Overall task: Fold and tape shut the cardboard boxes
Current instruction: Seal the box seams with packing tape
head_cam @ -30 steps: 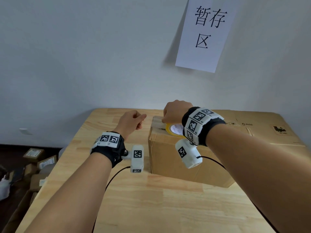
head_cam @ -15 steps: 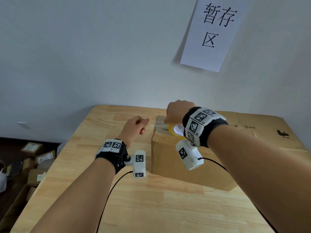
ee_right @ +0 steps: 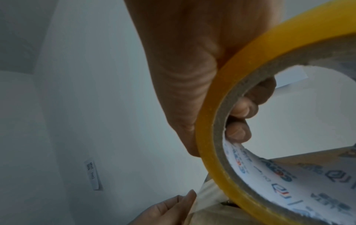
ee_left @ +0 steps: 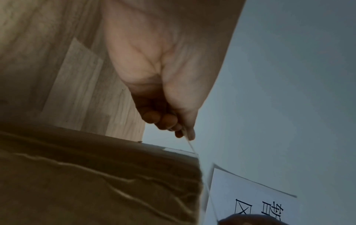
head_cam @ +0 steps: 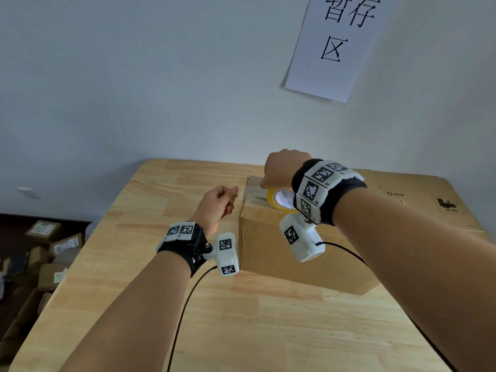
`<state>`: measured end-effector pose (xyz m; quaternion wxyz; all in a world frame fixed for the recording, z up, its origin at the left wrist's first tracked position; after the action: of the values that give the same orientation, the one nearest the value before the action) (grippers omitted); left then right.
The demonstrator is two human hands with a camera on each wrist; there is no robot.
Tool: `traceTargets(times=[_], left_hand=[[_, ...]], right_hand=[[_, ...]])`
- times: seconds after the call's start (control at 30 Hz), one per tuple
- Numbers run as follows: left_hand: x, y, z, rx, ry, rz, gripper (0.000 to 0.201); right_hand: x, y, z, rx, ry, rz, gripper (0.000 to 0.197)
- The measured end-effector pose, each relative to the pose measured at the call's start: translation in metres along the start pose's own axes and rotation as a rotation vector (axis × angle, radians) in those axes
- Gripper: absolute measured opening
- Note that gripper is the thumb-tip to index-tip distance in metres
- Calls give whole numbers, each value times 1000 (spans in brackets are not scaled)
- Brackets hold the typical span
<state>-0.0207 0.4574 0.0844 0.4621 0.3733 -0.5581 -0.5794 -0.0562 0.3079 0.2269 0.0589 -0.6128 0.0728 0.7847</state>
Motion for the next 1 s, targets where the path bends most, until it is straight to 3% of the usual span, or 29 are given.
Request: traceTargets(times=[0.3,0.67,0.8,0.9,1.0], left_hand=[[20,-15,7,8,16,47,28],[26,-12,11,-12,-12,-217,30],[25,-10,12,-70,-25,-252,32],[25,-14,12,-211,7,-266,44],[22,-24,17,-336,-73,-370,24]], right_hand=[[3,3,3,-13,25,-22,22],[4,6,3,-1,44,-77,23],[4,7,3,7,50,-96,23],[4,7,2,11,56,-102,24],[4,7,3,11,69,-102,24]])
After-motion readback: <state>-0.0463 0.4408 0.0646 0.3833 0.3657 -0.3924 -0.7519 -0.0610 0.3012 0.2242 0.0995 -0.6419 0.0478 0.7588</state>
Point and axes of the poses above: each hand's wrist, its own z-axis away from the middle knuckle, its own x-axis out of the palm, y = z × x, the point moved 1 cm from there along -z, towards the middle knuckle, and after that the axes turned 5 degrees about x, right-handed, at the moved point
